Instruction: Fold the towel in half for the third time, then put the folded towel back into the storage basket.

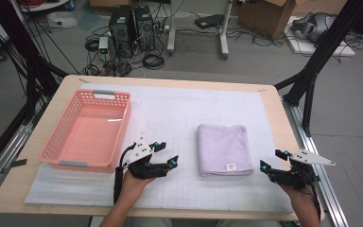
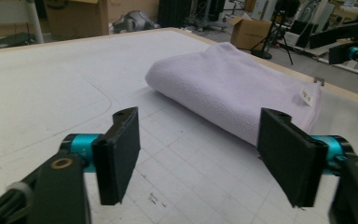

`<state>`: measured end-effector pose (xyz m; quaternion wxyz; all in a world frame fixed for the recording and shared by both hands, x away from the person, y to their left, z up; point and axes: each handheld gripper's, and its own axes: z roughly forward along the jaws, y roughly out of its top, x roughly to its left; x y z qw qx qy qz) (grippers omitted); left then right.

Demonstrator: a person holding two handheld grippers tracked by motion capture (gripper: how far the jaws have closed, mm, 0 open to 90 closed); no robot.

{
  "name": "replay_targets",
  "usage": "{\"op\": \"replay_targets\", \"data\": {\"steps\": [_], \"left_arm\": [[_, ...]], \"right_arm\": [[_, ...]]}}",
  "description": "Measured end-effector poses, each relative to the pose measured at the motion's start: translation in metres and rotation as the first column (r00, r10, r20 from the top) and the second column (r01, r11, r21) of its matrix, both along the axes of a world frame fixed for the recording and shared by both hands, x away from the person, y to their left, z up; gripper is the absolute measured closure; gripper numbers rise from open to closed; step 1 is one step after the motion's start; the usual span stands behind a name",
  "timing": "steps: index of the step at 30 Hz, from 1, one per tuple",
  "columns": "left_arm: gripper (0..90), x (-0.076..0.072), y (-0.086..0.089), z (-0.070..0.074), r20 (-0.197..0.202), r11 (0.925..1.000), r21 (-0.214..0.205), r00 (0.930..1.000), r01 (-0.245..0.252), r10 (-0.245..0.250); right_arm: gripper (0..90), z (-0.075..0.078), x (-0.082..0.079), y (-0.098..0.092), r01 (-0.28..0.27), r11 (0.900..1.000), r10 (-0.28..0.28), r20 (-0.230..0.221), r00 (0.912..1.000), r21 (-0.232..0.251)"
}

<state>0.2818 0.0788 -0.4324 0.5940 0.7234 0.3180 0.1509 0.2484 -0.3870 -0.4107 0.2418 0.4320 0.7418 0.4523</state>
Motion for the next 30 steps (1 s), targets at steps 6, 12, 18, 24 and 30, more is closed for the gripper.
{"op": "replay_targets", "data": {"steps": [6,12,18,24,30], "left_arm": [[21.9,0.0,0.001,0.002,-0.006,0.9995,-0.016,0.9996,-0.026,0.026],[22.7,0.002,0.0,0.001,-0.004,0.9991,-0.011,0.9992,-0.04,0.04],[23.6,0.003,-0.002,-0.001,-0.021,0.9996,-0.002,0.9994,-0.028,0.028],[24.8,0.007,-0.009,-0.005,-0.05,0.9999,0.007,0.9987,-0.01,0.011],[25.9,0.014,-0.02,-0.007,-0.075,0.9998,0.021,0.9972,-0.001,0.003]], "right_arm": [[19.6,-0.002,0.001,-0.003,0.004,0.9999,-0.004,-0.002,1.0,-0.014],[19.6,-0.003,0.0,-0.002,0.007,0.9999,-0.007,-0.003,1.0,-0.016],[19.6,-0.006,0.001,-0.004,0.016,0.9998,-0.017,-0.014,0.9998,-0.014],[19.6,-0.009,0.003,-0.005,0.017,0.9997,-0.017,-0.027,0.9995,-0.021],[19.6,-0.01,0.004,-0.005,0.011,0.9997,-0.012,-0.035,0.9993,-0.022]]}}
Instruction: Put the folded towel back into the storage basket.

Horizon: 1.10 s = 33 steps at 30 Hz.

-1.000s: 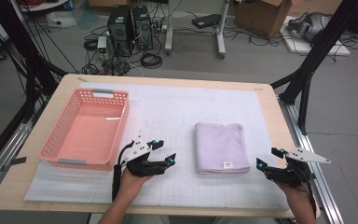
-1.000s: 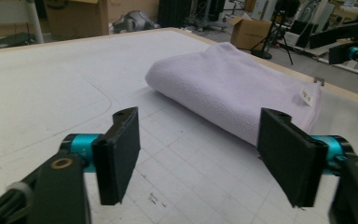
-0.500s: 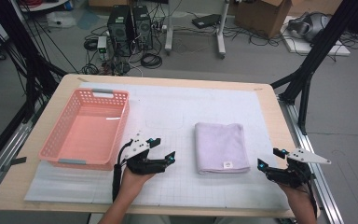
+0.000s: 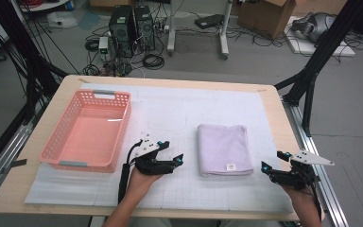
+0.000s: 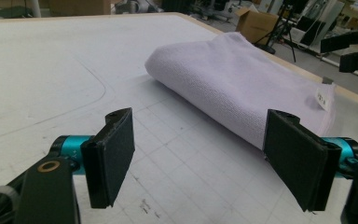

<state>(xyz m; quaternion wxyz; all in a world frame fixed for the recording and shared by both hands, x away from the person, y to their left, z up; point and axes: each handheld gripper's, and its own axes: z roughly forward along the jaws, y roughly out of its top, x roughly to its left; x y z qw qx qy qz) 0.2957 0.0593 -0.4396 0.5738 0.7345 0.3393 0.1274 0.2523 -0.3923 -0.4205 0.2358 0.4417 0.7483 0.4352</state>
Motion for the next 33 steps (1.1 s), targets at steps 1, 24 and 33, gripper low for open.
{"op": "replay_targets", "data": {"steps": [1,24,33], "left_arm": [[26.2,0.001,-0.002,0.0,-0.008,1.0,0.0,1.0,0.001,-0.001],[27.1,0.056,-0.091,0.002,-0.175,0.9902,0.135,0.9845,0.037,-0.013],[27.6,0.06,-0.097,-0.008,-0.274,0.9867,0.158,0.9618,0.038,0.007]], "right_arm": [[19.7,0.0,0.0,0.0,0.001,1.0,-0.001,0.0,1.0,0.001],[19.7,-0.003,0.004,-0.002,-0.002,1.0,0.002,-0.014,0.9999,0.004],[19.7,-0.003,0.005,-0.002,-0.009,1.0,0.009,-0.013,0.9999,0.003]]}}
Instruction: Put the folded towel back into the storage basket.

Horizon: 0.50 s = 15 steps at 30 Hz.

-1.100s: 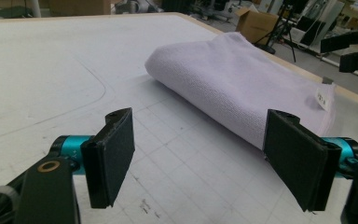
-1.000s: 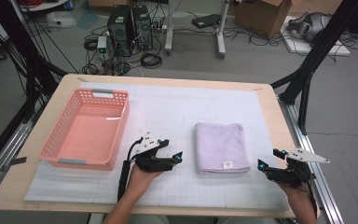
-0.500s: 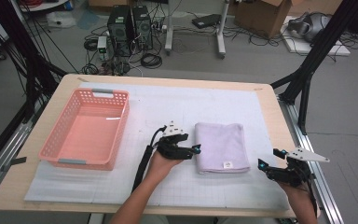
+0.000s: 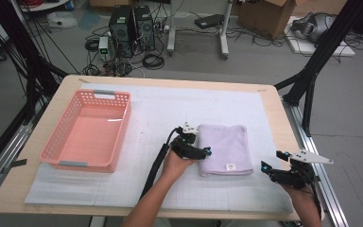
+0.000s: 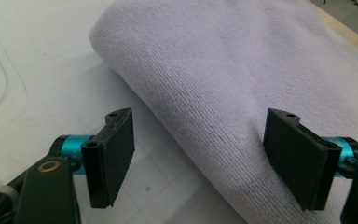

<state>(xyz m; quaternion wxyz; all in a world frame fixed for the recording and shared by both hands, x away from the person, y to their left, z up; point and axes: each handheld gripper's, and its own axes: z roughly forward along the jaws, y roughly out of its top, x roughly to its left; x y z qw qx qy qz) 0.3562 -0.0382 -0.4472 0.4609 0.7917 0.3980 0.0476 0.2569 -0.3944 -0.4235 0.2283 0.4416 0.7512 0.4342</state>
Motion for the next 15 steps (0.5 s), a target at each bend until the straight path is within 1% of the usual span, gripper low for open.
{"op": "replay_targets", "data": {"steps": [3,6,7,9,11,13,14,15], "left_arm": [[34.7,-0.0006,-0.0028,-0.0017,-0.024,0.9994,-0.019,0.9993,0.029,-0.029],[39.0,-0.0005,-0.0056,-0.004,-0.047,0.9985,-0.038,0.998,0.04,-0.042],[40.9,-0.0003,-0.0059,-0.0046,-0.05,0.9981,-0.044,0.9978,0.042,-0.044],[45.5,0.0002,-0.0061,-0.0055,-0.057,0.997,-0.056,0.9967,0.054,-0.057],[53.8,0.0009,-0.0057,-0.0067,-0.066,0.9953,-0.072,0.9954,0.065,-0.07],[62.4,0.0006,-0.0059,-0.0068,-0.059,0.9936,-0.09,0.9955,0.069,-0.074],[66.8,0.0004,-0.0058,-0.0066,-0.054,0.9932,-0.091,0.9955,0.072,-0.077],[69.2,0.0,-0.0056,-0.0061,-0.052,0.993,-0.093,0.9956,0.073,-0.078]], "right_arm": [[19.7,0.0002,-0.0002,0.0007,-0.002,1.0,0.002,-0.001,1.0,0.001],[19.8,0.0001,-0.0001,0.0012,-0.003,1.0,0.003,0.0,1.0,0.002],[19.8,0.0002,-0.0005,0.0016,-0.001,1.0,0.001,-0.006,1.0,0.004],[19.8,0.0001,-0.0003,0.0021,-0.003,1.0,0.003,-0.002,1.0,0.005],[19.8,0.0,0.0001,0.0023,-0.007,1.0,0.007,-0.003,1.0,0.003],[19.8,-0.0003,0.0004,0.0028,-0.007,1.0,0.007,-0.004,1.0,0.001],[19.8,-0.0002,0.0005,0.0031,-0.009,1.0,0.009,-0.004,1.0,0.002],[19.9,-0.0003,0.0006,0.0032,-0.009,1.0,0.009,-0.003,1.0,0.002]]}}
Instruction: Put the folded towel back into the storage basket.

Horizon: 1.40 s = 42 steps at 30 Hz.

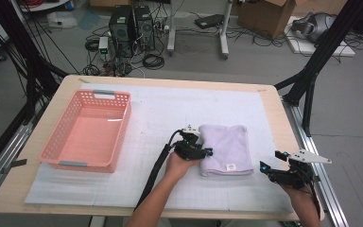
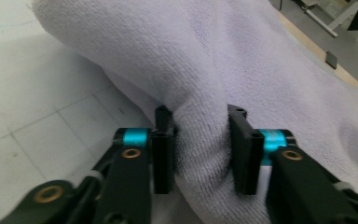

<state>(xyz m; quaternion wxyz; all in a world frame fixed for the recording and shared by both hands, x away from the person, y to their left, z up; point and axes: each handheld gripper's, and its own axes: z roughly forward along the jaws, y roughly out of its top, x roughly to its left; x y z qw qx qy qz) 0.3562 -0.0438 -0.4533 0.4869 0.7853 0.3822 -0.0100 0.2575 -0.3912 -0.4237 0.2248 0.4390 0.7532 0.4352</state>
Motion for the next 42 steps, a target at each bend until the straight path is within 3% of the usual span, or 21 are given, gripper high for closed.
{"op": "replay_targets", "data": {"steps": [3,6,11,17,27,42], "left_arm": [[72.4,-0.002,0.002,0.002,0.034,0.9998,-0.004,0.9992,0.022,-0.022],[73.3,-0.004,0.007,0.004,0.071,0.9987,-0.036,0.997,0.034,-0.032],[73.8,-0.012,0.012,0.016,0.168,0.9939,-0.071,0.9832,0.084,-0.071],[74.5,-0.019,0.023,0.032,0.254,0.9877,-0.066,0.9596,0.142,-0.121],[75.7,-0.028,0.042,0.065,0.368,0.9712,-0.057,0.9093,0.231,-0.195],[76.1,-0.035,0.075,0.095,0.483,0.9589,-0.096,0.855,0.267,-0.19]], "right_arm": [[19.9,0.0,0.0,0.0,0.001,1.0,-0.001,-0.001,1.0,0.002],[19.9,0.0,0.0,-0.001,0.005,1.0,-0.005,-0.002,1.0,0.005],[19.9,0.0,-0.001,-0.001,0.005,1.0,-0.005,0.001,1.0,0.007],[19.9,0.0,0.0,0.001,-0.002,1.0,0.002,0.006,1.0,0.004],[20.0,0.001,0.0,0.003,-0.002,1.0,0.002,-0.006,1.0,0.009],[19.9,0.003,0.002,0.005,-0.008,0.9997,0.007,0.014,0.9999,0.022]]}}
